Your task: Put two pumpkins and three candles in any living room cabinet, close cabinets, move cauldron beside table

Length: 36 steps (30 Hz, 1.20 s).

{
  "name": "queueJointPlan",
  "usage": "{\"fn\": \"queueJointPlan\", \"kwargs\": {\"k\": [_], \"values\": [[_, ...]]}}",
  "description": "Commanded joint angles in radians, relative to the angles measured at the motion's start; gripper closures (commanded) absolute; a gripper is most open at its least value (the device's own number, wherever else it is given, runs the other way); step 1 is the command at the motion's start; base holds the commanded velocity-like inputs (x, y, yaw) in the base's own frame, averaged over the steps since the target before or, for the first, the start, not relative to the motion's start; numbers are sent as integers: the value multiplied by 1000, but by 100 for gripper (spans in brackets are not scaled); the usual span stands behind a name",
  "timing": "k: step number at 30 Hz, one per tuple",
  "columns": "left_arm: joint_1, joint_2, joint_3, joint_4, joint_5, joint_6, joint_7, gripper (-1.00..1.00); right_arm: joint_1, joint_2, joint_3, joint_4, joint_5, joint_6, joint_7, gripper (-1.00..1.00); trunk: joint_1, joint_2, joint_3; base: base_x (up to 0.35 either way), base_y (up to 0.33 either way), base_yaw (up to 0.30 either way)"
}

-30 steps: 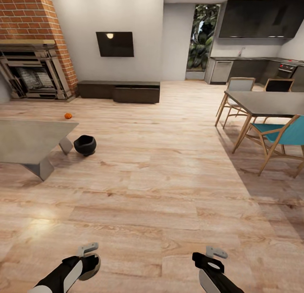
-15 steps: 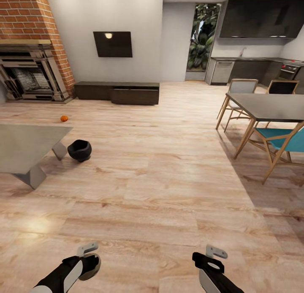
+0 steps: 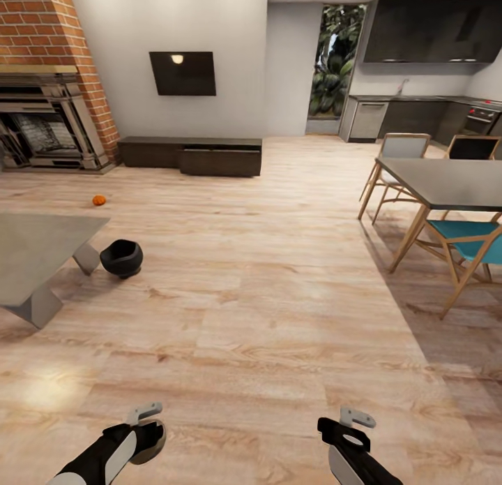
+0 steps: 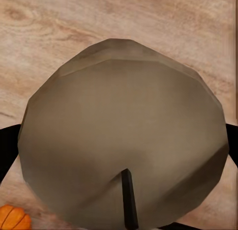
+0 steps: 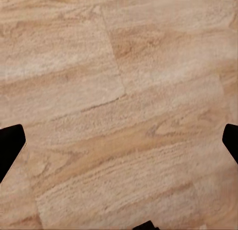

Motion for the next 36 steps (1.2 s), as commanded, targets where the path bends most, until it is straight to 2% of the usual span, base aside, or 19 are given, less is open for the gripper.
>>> {"fn": "queueJointPlan", "kwargs": {"k": [1,11,36], "values": [[0,1,-8,-3,10,5,7,100,-1,-2,8,-2,-4,7,-9,-100,1,0,-1,309,-4,0],[0,1,-8,26,6,3,8,100,-1,0,8,-2,-4,8,-9,-100,1,0,-1,310,-1,0],[0,1,-9,28,5,3,8,100,-1,0,8,-2,-4,5,-9,-100,1,0,-1,316,0,0]]}}
